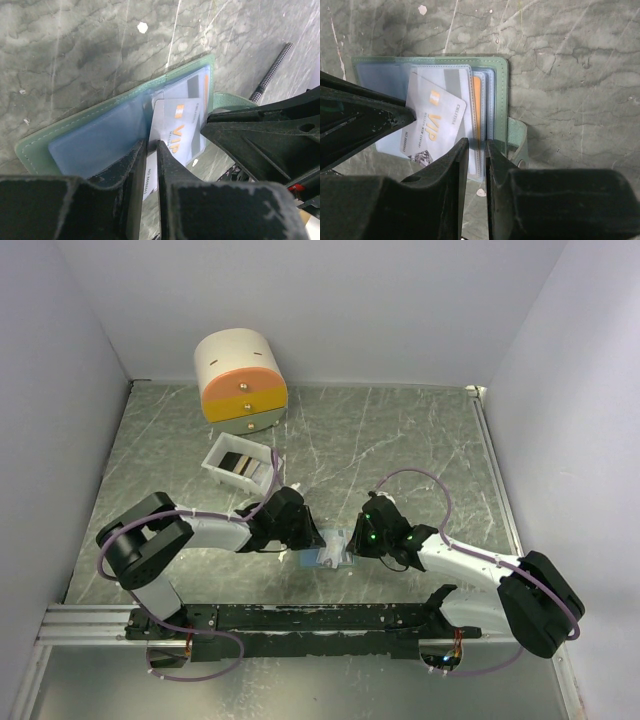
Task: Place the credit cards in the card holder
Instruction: Insert the credit card into the card holder.
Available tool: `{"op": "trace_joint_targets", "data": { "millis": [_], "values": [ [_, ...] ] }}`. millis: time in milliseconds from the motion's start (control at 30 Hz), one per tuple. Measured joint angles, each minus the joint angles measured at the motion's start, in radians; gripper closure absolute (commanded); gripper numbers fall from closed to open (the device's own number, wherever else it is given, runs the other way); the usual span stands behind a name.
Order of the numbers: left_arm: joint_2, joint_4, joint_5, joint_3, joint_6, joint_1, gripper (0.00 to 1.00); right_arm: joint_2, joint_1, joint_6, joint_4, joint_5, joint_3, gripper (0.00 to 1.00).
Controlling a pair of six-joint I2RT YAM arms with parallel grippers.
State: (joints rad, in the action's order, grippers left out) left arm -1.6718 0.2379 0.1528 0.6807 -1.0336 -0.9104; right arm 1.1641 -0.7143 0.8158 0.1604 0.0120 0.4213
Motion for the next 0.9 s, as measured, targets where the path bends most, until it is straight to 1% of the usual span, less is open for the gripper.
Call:
{"op": "trace_joint_targets", "data": {
  "millis": [100,200,233,367,400,533,633,700,800,900],
  "values": [
    [-0.002,-0.010,-0.001,0.006,0.002,-0.002,0.76,0.000,0.000,0.003,-0.002,0.000,-0.001,0.81],
    [-0.002,-0.041,-0.010,0.023,0.010,-0.004,0.71,0.000,0.000,0.003,-0.002,-0.001,-0.001,0.81],
    [-0.002,-0.053,-0.015,0.028,0.015,-0.005,0.69,0.000,0.000,0.003,-0.002,-0.001,-0.001,0.81],
    [0.038,-0.103,-0.042,0.032,0.084,-0.008,0.53,-0.001,0.000,0.004,-0.002,0.000,-0.002,0.81],
    [0.053,-0.114,-0.042,0.032,0.111,-0.008,0.51,-0.001,0.000,0.004,-0.002,-0.001,-0.003,0.81],
    [0.089,-0.165,-0.040,0.049,0.213,-0.009,0.49,-0.001,0.000,0.004,-0.002,-0.001,-0.003,0.81],
    [0.089,-0.189,-0.020,0.058,0.243,-0.009,0.47,-0.001,0.000,0.004,-0.002,-0.001,-0.003,0.81],
    [0.088,-0.182,0.006,0.044,0.239,-0.009,0.45,-0.001,0.000,0.004,-0.002,0.000,-0.003,0.81],
    [0.088,-0.145,0.050,0.000,0.204,-0.010,0.44,-0.001,0.000,0.004,-0.002,0.000,-0.003,0.81],
    [0.083,-0.085,0.089,-0.022,0.166,-0.010,0.49,-0.001,0.000,0.004,-0.004,0.003,-0.003,0.81]
  ]
}}
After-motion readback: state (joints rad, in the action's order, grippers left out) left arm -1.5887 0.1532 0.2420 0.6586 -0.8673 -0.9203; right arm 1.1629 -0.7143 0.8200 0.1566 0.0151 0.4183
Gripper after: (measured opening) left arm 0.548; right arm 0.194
